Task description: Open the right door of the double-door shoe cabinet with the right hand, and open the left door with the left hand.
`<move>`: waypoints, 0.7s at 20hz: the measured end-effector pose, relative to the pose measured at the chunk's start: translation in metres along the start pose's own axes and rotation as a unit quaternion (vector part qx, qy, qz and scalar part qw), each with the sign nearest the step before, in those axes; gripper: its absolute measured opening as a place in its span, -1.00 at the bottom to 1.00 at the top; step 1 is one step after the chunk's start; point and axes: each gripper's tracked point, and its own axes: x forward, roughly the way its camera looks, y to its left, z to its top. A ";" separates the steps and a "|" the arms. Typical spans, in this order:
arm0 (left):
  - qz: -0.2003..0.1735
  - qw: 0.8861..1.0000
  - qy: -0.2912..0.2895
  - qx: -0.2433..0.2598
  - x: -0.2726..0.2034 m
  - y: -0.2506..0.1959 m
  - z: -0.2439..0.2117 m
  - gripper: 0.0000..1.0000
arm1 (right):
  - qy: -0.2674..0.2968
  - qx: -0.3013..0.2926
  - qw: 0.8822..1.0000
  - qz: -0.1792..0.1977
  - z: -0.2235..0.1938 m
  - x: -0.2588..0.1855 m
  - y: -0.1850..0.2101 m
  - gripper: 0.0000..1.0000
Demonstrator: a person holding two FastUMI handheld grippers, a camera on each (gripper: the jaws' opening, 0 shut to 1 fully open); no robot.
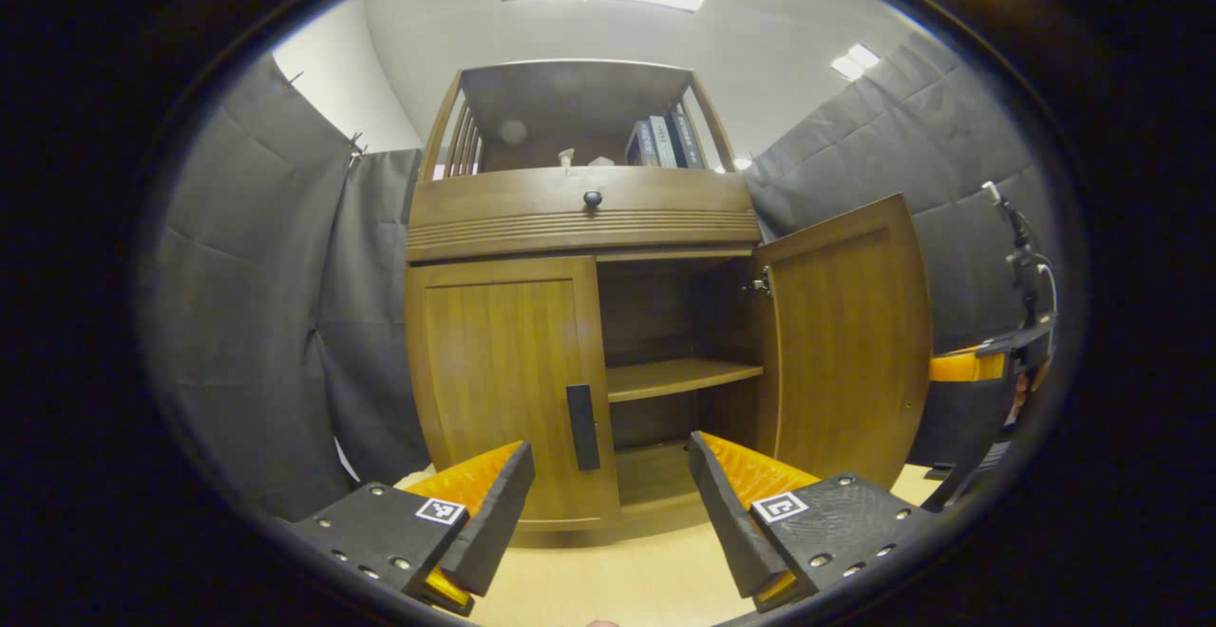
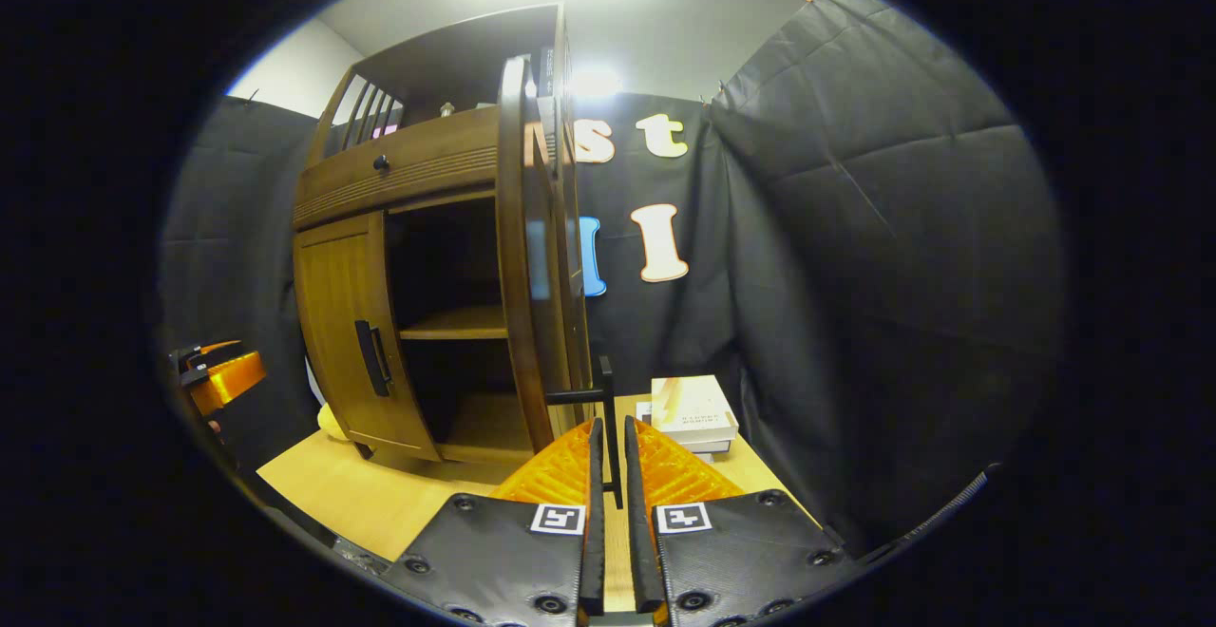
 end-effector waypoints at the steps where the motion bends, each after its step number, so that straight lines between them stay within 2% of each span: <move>1: 0.001 1.000 0.002 -0.004 0.011 0.004 -0.002 0.89 | -0.005 -0.005 1.000 -0.011 0.004 -0.008 -0.001 -0.73; 3: 0.006 1.000 0.010 -0.013 0.034 0.012 -0.008 0.89 | -0.017 -0.006 1.000 -0.014 0.014 -0.028 0.006 -0.46; 4: 0.009 1.000 0.014 -0.016 0.045 0.016 -0.010 0.87 | -0.024 -0.010 1.000 -0.016 0.021 -0.037 0.009 -0.47; 9: 0.026 0.999 0.017 -0.021 0.093 0.034 -0.026 0.89 | -0.056 -0.020 0.997 -0.047 0.040 -0.075 0.012 0.94; 11: 0.037 0.999 0.022 -0.015 0.113 0.039 -0.035 0.89 | -0.059 -0.022 0.997 -0.054 0.041 -0.087 0.016 0.94; 12: 0.041 0.999 0.023 -0.013 0.122 0.041 -0.038 0.89 | -0.061 -0.026 0.996 -0.060 0.041 -0.093 0.015 0.86; 14: 0.044 0.999 0.027 -0.014 0.140 0.042 -0.046 0.89 | -0.067 -0.038 0.994 -0.080 0.044 -0.102 0.007 0.96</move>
